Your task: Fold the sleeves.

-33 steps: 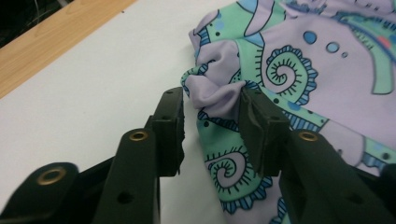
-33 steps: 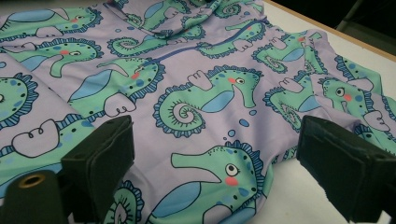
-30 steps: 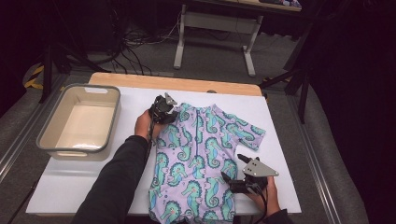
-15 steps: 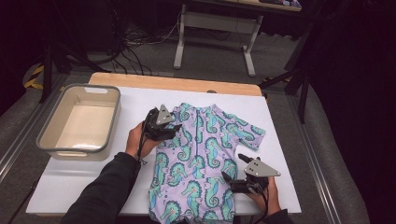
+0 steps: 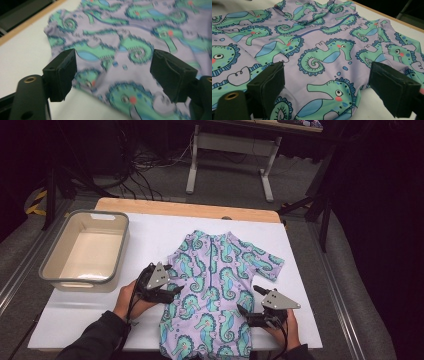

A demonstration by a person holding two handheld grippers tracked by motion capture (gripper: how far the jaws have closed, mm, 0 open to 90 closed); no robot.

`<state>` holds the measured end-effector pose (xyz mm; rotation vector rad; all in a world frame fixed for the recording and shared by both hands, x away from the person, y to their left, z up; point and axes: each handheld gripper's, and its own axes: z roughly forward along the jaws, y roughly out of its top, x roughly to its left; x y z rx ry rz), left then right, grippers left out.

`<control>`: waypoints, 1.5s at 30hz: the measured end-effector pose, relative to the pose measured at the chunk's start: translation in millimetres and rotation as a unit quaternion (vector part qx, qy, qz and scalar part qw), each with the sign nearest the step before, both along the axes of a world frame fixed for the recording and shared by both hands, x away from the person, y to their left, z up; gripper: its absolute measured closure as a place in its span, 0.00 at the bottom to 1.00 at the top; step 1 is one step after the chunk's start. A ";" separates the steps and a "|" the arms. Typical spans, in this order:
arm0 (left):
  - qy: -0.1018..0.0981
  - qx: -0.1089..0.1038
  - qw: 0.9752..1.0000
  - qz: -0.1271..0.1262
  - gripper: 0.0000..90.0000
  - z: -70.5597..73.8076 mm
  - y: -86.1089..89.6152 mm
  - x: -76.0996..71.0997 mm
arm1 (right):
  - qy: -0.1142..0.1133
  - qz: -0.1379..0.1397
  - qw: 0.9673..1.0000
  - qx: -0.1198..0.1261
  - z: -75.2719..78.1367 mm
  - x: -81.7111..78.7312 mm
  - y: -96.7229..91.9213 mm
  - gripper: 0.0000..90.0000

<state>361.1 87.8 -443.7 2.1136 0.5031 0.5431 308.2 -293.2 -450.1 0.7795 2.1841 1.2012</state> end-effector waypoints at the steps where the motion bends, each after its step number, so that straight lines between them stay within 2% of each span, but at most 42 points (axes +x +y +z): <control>1: 0.003 0.002 1.000 -0.003 0.23 -1.6 3.3 -4.1 | 0.000 0.000 1.000 0.000 0.0 -0.1 0.0 0.16; 5: 0.009 0.002 1.000 -0.009 0.20 -5.7 18.7 -19.4 | -0.002 -0.003 1.000 -0.001 0.1 -0.1 -0.2 0.16; 7: 0.008 0.006 1.000 -0.003 0.17 -9.2 25.0 -25.7 | -0.003 -0.005 1.000 -0.001 0.1 -0.2 -0.3 0.16; 9: 0.015 -0.002 1.000 0.006 0.14 -14.2 33.7 -33.7 | -0.002 -0.006 1.000 -0.002 0.0 0.3 -0.4 0.16; 11: 0.006 0.008 1.000 0.018 0.13 -15.3 39.5 -40.6 | -0.001 -0.009 1.000 0.000 0.2 0.3 -0.4 0.16; 13: 0.006 0.008 1.000 0.019 0.13 -16.2 44.0 -46.4 | -0.001 -0.011 1.000 0.003 0.3 0.4 -0.7 0.16; 15: 0.011 0.008 1.000 0.019 0.12 -18.5 47.0 -50.6 | -0.001 -0.013 1.000 0.003 0.7 0.8 -1.0 0.16; 16: 0.022 0.014 1.000 0.011 0.12 -20.8 48.9 -52.4 | -0.001 -0.015 1.000 0.002 0.9 1.0 -1.1 0.16; 18: 0.025 0.019 0.999 0.009 0.06 -22.7 49.8 -55.6 | -0.005 -0.020 1.000 0.000 1.9 1.7 -2.4 0.16; 19: 0.024 0.021 0.999 0.007 0.07 -21.2 51.6 -57.4 | -0.007 -0.024 1.000 0.002 2.8 2.3 -3.4 0.16; 21: 0.021 0.010 1.000 0.010 0.08 -19.2 53.9 -59.3 | -0.012 -0.031 0.999 0.003 6.7 4.5 -6.3 0.16; 24: 0.015 0.011 1.000 0.011 0.09 -16.8 56.3 -59.4 | -0.020 -0.048 0.999 0.005 13.7 11.4 -12.2 0.17; 26: 0.014 0.006 1.000 0.008 0.10 -15.9 57.6 -59.1 | -0.024 -0.067 0.997 0.010 19.5 19.7 -18.7 0.18; 29: 0.010 0.002 1.000 0.004 0.11 -14.5 59.0 -58.6 | -0.033 -0.098 0.995 -0.004 25.5 33.4 -28.7 0.23; 33: 0.013 -0.005 1.000 0.006 0.11 -15.2 59.3 -57.2 | -0.013 -0.155 0.988 0.000 30.3 64.0 -51.7 0.28; 34: 0.012 0.000 1.000 0.005 0.11 -15.0 59.5 -56.7 | -0.008 -0.166 0.986 0.001 30.7 70.1 -56.5 0.28; 36: 0.011 0.000 1.000 0.006 0.11 -14.4 60.0 -56.2 | 0.006 -0.194 0.981 0.012 30.6 85.7 -69.7 0.32; 38: 0.010 -0.004 1.000 0.005 0.11 -14.0 60.6 -55.8 | 0.022 -0.226 0.974 0.021 28.3 102.7 -84.4 0.36; 39: 0.011 -0.003 1.000 0.005 0.11 -13.9 60.9 -55.4 | 0.036 -0.242 0.969 0.024 26.4 110.6 -90.2 0.38; 40: 0.010 -0.001 1.000 0.006 0.11 -14.0 60.9 -55.1 | 0.050 -0.251 0.966 0.025 24.9 116.5 -93.8 0.38; 41: 0.010 -0.002 1.000 0.007 0.11 -14.1 61.0 -55.1 | 0.071 -0.261 0.962 0.028 22.1 125.7 -98.3 0.38; 43: 0.012 -0.003 1.000 0.006 0.11 -14.7 60.1 -55.2 | 0.082 -0.281 0.956 0.030 16.9 136.1 -102.8 0.42; 45: 0.012 -0.003 1.000 0.005 0.11 -14.4 60.8 -55.0 | 0.090 -0.294 0.951 0.017 12.4 143.9 -104.1 0.43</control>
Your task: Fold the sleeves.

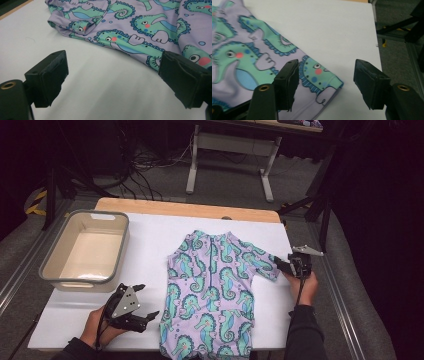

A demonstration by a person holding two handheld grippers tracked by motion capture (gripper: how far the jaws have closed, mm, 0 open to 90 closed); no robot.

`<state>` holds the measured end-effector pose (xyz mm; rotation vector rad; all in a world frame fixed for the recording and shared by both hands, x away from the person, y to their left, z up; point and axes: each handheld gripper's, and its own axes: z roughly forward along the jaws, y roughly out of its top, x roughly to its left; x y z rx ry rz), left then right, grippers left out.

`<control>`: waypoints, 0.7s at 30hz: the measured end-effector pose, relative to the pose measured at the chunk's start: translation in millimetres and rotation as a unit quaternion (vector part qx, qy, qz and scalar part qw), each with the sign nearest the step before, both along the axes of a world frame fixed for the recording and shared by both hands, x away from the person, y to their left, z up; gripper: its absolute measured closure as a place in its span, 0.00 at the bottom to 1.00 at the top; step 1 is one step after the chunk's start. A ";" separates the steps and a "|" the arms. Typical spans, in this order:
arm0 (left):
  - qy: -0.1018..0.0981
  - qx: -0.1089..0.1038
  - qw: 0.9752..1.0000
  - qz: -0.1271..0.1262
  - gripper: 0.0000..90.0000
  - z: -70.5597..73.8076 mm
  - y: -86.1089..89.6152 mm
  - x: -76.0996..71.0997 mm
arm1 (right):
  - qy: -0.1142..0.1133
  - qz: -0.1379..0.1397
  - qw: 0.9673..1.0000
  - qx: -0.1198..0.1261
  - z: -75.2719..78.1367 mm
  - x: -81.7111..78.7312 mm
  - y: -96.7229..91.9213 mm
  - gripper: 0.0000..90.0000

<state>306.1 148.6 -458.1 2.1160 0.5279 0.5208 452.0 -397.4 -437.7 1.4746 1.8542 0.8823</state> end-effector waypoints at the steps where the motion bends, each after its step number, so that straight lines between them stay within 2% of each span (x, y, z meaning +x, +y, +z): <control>1: 0.001 -0.001 1.000 0.002 0.11 -0.2 -0.2 0.0 | 0.006 -0.006 1.000 0.001 -2.8 2.7 -0.6 0.45; 2: -0.002 0.003 1.000 0.003 0.11 0.3 0.6 0.2 | 0.014 -0.006 1.000 0.003 -6.3 5.4 -2.2 0.47; 3: 0.001 -0.005 1.000 0.003 0.11 0.2 1.0 0.2 | 0.028 -0.010 1.000 0.000 -8.2 7.6 -3.3 0.50; 5: -0.003 -0.004 1.000 0.006 0.12 1.9 1.7 -0.5 | 0.030 -0.025 0.999 0.000 -8.7 8.2 -3.5 0.59; 7: -0.003 -0.008 1.000 0.006 0.12 2.6 1.1 -1.2 | 0.046 -0.026 0.998 -0.016 -11.0 10.3 -0.9 0.63; 9: -0.005 -0.003 1.000 0.005 0.12 2.5 -0.3 -1.0 | 0.045 -0.020 0.999 -0.020 -11.2 11.0 1.2 0.69; 11: -0.002 0.000 1.000 0.003 0.12 1.2 -2.0 -0.8 | 0.047 -0.013 0.999 -0.005 -11.6 10.8 -1.2 0.75; 16: -0.004 0.004 1.000 0.004 0.12 1.0 -3.5 -0.5 | 0.050 0.004 0.999 0.004 -11.6 10.1 0.1 0.93; 21: -0.006 0.008 1.000 0.004 0.12 1.1 -2.9 -0.6 | 0.048 0.007 0.999 0.010 -10.6 8.0 -0.5 0.96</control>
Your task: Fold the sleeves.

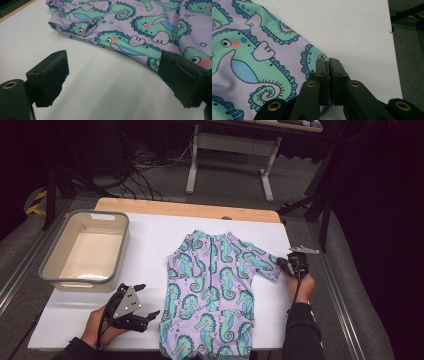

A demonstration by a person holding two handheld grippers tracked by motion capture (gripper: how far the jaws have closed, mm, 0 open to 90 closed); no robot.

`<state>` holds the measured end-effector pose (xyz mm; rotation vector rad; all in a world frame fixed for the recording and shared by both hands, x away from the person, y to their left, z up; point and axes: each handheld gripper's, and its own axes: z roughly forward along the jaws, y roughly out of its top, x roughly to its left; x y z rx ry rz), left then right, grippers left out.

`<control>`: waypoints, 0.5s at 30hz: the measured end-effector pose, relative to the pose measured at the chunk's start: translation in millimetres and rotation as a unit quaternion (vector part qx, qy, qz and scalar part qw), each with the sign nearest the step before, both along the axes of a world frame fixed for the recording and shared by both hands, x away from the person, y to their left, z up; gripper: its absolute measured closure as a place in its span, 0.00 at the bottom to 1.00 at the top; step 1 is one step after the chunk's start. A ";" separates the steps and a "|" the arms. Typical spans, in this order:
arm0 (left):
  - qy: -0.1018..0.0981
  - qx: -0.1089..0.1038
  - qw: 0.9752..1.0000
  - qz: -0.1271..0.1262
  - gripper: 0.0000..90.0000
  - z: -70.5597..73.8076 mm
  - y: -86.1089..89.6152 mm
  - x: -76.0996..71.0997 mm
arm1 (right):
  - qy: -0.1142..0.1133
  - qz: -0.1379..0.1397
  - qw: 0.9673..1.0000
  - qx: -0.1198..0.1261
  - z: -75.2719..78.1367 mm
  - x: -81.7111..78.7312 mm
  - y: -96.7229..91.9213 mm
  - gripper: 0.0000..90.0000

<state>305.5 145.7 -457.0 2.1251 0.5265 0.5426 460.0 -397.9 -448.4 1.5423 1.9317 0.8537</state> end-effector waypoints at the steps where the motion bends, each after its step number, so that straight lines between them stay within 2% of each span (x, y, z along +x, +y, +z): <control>1: 0.000 0.000 1.000 0.000 0.12 -0.1 0.0 0.0 | -0.003 0.002 1.000 0.004 0.6 -0.8 -0.4 0.97; 6: -0.002 0.004 1.000 0.000 0.12 -0.2 0.0 0.4 | -0.019 0.012 0.999 0.032 5.1 -4.9 0.0 0.97; 9: -0.001 0.002 1.000 0.001 0.12 -0.3 0.0 0.7 | -0.033 0.018 0.999 0.033 12.2 -8.8 4.6 0.98; 13: 0.000 0.002 1.000 0.000 0.12 -0.2 0.5 0.7 | -0.051 0.046 0.997 0.030 23.6 -14.6 17.6 0.98; 15: -0.003 0.003 1.000 0.000 0.12 0.2 0.8 0.6 | -0.063 0.060 0.995 0.039 29.7 -17.9 24.3 0.98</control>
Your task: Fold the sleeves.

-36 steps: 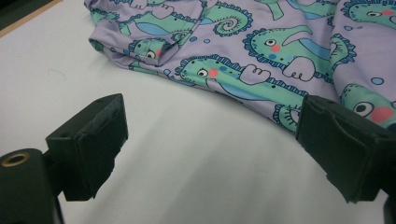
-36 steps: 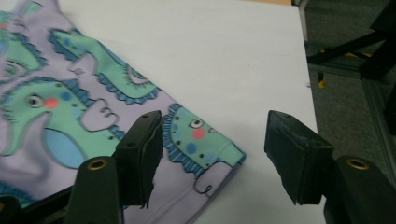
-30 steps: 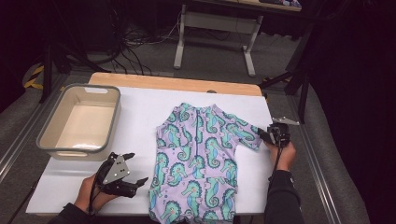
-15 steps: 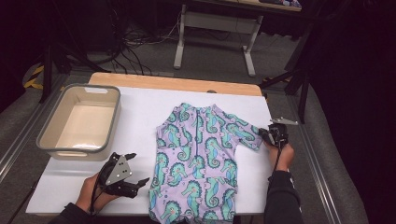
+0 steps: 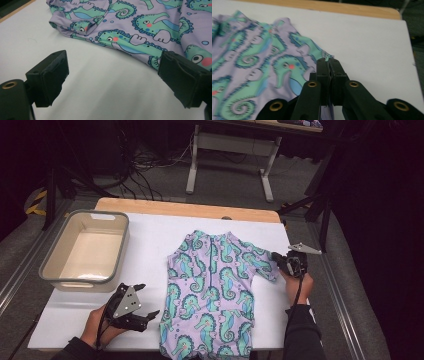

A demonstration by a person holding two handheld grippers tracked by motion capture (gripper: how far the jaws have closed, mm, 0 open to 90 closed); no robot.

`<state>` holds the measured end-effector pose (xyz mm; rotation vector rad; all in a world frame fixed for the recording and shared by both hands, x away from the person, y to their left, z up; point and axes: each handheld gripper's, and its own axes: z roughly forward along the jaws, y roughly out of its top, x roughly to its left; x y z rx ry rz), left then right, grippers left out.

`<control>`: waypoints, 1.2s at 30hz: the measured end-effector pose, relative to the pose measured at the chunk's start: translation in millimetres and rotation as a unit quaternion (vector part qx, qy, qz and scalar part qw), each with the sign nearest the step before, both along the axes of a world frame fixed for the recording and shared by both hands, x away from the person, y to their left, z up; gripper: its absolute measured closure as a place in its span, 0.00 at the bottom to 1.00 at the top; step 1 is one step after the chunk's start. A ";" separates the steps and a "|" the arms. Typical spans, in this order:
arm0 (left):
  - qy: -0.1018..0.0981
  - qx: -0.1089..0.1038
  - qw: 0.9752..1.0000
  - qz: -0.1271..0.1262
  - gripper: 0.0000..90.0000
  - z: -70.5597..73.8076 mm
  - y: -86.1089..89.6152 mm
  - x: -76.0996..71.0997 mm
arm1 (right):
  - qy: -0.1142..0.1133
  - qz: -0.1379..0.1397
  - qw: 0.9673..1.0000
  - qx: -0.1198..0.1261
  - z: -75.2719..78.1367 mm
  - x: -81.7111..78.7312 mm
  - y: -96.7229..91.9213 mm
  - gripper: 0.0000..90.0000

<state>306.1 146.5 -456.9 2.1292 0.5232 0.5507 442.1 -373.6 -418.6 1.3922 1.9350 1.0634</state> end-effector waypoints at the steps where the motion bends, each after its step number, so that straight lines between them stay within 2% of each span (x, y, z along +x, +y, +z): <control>1: 0.000 0.000 1.000 0.000 0.12 0.0 0.0 -0.1 | -0.007 0.009 1.000 0.008 3.9 -2.3 4.1 0.98; 6: 0.000 0.003 1.000 -0.001 0.12 -0.2 -0.3 0.0 | -0.030 0.045 0.998 0.013 17.5 -10.7 26.9 0.98; 14: -0.003 0.006 1.000 -0.004 0.12 -1.3 -1.7 0.1 | -0.037 0.103 0.994 0.013 22.4 -12.6 75.8 0.98; 17: -0.002 0.001 1.000 -0.003 0.12 -1.6 -1.7 -0.1 | -0.043 0.127 0.991 0.008 23.2 -15.0 99.0 0.98; 21: -0.002 0.006 1.000 -0.005 0.12 -1.3 -0.9 -0.3 | -0.046 0.161 0.986 -0.002 24.0 -20.6 126.7 0.98; 24: -0.004 0.007 1.000 -0.004 0.12 -1.0 -0.4 -0.2 | -0.044 0.175 0.983 -0.005 23.4 -24.4 140.6 0.97; 30: -0.004 0.007 1.000 -0.004 0.11 -0.7 -0.1 -0.2 | -0.033 0.207 0.977 -0.031 13.1 -28.6 167.0 0.97; 33: -0.002 0.005 1.000 -0.004 0.11 -1.0 0.2 0.1 | -0.021 0.220 0.974 -0.045 5.6 -29.4 174.8 0.97; 36: -0.002 0.006 1.000 -0.004 0.11 -1.1 -0.2 0.2 | -0.009 0.230 0.972 -0.046 1.6 -30.9 177.9 0.97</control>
